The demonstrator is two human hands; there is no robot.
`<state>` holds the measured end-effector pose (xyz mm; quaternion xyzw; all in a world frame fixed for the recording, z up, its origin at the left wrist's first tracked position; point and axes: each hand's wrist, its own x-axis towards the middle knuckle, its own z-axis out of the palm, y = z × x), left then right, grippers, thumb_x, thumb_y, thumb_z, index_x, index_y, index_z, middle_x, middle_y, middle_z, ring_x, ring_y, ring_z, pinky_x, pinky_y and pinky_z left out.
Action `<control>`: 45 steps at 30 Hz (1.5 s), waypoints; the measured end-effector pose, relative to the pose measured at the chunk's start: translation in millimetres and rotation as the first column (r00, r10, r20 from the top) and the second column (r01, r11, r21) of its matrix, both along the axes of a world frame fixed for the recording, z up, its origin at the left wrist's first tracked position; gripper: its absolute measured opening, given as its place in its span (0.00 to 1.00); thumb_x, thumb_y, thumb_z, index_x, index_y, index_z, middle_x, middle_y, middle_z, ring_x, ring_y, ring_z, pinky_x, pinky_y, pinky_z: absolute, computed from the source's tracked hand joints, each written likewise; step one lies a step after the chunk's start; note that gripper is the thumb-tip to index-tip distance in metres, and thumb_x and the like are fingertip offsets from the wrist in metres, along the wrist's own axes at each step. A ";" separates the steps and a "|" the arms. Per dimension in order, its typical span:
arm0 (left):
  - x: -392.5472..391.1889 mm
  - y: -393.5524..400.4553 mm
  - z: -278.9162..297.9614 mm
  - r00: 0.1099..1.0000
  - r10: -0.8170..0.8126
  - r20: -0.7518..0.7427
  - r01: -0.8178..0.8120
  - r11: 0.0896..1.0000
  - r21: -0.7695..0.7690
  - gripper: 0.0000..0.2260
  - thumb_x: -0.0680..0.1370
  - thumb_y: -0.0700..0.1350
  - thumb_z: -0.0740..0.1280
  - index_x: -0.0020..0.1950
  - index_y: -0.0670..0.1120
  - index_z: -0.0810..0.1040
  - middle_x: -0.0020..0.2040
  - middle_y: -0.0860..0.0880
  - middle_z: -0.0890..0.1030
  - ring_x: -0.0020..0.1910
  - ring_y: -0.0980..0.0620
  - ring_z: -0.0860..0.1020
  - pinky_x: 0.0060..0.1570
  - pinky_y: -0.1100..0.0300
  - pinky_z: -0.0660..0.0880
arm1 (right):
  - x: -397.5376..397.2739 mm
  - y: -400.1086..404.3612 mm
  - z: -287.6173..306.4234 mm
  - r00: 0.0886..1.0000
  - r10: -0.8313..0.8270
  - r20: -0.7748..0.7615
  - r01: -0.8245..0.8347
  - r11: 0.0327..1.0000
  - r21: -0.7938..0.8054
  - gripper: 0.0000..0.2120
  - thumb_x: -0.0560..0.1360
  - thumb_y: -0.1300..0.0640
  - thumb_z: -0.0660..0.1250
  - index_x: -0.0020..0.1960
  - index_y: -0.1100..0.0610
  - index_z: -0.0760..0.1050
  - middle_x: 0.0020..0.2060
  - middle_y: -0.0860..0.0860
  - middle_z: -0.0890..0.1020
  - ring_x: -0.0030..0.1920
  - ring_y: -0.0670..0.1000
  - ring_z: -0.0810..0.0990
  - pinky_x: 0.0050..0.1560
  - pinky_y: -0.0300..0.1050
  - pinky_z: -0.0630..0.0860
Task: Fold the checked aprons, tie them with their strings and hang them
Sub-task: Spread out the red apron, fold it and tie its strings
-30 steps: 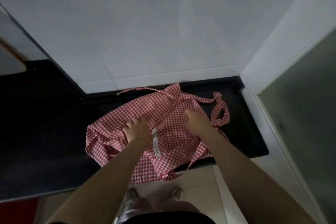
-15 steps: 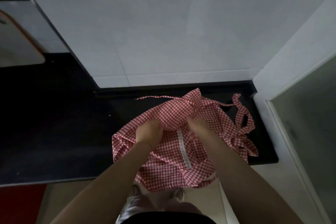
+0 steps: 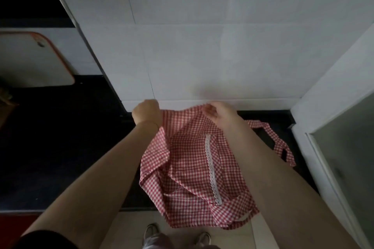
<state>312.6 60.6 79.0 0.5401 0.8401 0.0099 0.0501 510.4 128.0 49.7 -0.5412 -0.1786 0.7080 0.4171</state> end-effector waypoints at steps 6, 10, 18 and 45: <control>-6.3 4.5 -20.7 0.992 -0.096 0.085 0.055 0.918 0.392 0.33 0.73 0.33 0.60 0.77 0.47 0.60 0.77 0.41 0.59 0.76 0.39 0.58 0.71 0.43 0.61 | -22.4 0.8 -2.6 0.760 0.277 0.588 -0.492 0.837 0.241 0.29 0.77 0.59 0.66 0.76 0.54 0.64 0.71 0.51 0.71 0.69 0.50 0.72 0.70 0.47 0.68; 30.7 -26.8 -86.8 0.864 -0.476 0.164 0.484 0.875 -0.010 0.18 0.76 0.42 0.61 0.67 0.49 0.74 0.65 0.45 0.75 0.64 0.43 0.73 0.64 0.49 0.69 | -16.5 -29.6 -41.9 0.240 0.316 0.918 -0.794 0.608 -0.002 0.11 0.79 0.58 0.63 0.57 0.60 0.81 0.56 0.55 0.83 0.57 0.55 0.81 0.56 0.44 0.74; 13.1 -83.1 -160.5 0.947 -0.322 -0.015 0.264 0.802 -0.536 0.28 0.79 0.60 0.49 0.78 0.52 0.56 0.76 0.45 0.62 0.69 0.34 0.67 0.69 0.36 0.55 | 27.8 -85.0 -131.9 -0.265 0.496 0.827 -0.785 0.387 -0.484 0.49 0.68 0.44 0.77 0.78 0.53 0.52 0.77 0.61 0.55 0.76 0.63 0.58 0.74 0.61 0.61; 56.9 -66.3 -142.2 0.957 -0.289 0.025 0.285 0.924 -0.255 0.19 0.78 0.48 0.60 0.69 0.47 0.69 0.67 0.44 0.71 0.65 0.44 0.70 0.62 0.49 0.71 | 103.0 -107.2 -125.2 -0.272 0.445 0.853 -0.699 0.518 -0.493 0.49 0.70 0.41 0.74 0.79 0.49 0.48 0.79 0.57 0.50 0.78 0.62 0.52 0.75 0.62 0.58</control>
